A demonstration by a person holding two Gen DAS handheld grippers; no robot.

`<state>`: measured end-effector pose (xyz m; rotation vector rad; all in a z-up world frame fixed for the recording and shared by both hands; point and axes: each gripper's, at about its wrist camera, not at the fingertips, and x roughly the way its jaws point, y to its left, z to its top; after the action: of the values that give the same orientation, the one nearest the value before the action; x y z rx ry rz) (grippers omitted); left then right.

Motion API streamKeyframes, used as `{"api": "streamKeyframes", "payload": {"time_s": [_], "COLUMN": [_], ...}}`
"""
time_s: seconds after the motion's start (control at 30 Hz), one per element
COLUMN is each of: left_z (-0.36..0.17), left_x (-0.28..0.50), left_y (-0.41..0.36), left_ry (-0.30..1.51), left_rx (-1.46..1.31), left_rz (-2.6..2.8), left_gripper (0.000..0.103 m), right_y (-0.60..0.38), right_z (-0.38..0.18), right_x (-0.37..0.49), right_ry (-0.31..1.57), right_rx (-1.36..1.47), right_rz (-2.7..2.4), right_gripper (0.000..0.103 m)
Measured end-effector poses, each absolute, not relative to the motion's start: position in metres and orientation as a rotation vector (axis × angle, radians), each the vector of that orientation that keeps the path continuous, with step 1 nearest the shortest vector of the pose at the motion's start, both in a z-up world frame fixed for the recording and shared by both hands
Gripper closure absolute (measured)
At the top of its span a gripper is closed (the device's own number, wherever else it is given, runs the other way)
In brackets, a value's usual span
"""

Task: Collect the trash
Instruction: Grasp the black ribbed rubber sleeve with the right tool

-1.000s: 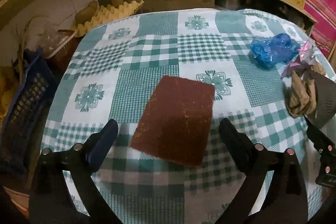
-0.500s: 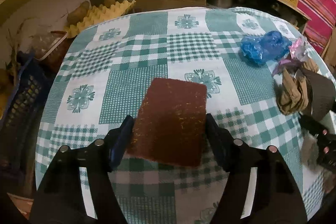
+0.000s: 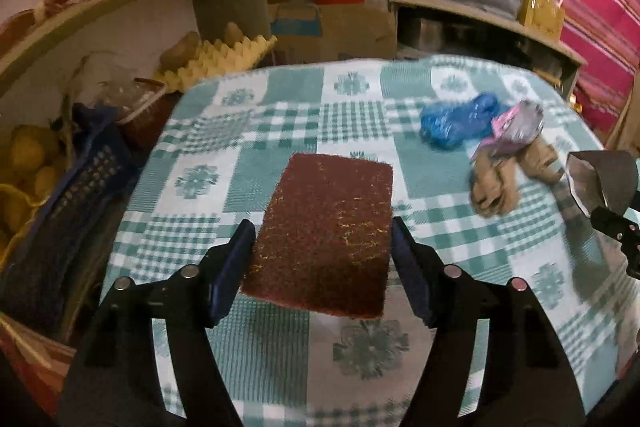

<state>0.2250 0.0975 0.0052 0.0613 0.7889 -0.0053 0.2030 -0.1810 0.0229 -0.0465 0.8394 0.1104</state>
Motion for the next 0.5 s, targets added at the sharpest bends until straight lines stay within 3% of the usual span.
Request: {"api": "streamKeyframes", "payload": {"time_s": [0.5], "left_z": [0.050], "left_x": [0.200], "left_y": [0.030], "left_ry": [0.679], "left_rx": [0.078], "left_rz": [-0.037], "left_gripper": [0.036], "right_y": [-0.278], "right_z": [0.059], "right_x": [0.173], "right_ry": [0.719], "right_rx": [0.002], "right_rz": [0.000], "right_gripper": [0.029]}}
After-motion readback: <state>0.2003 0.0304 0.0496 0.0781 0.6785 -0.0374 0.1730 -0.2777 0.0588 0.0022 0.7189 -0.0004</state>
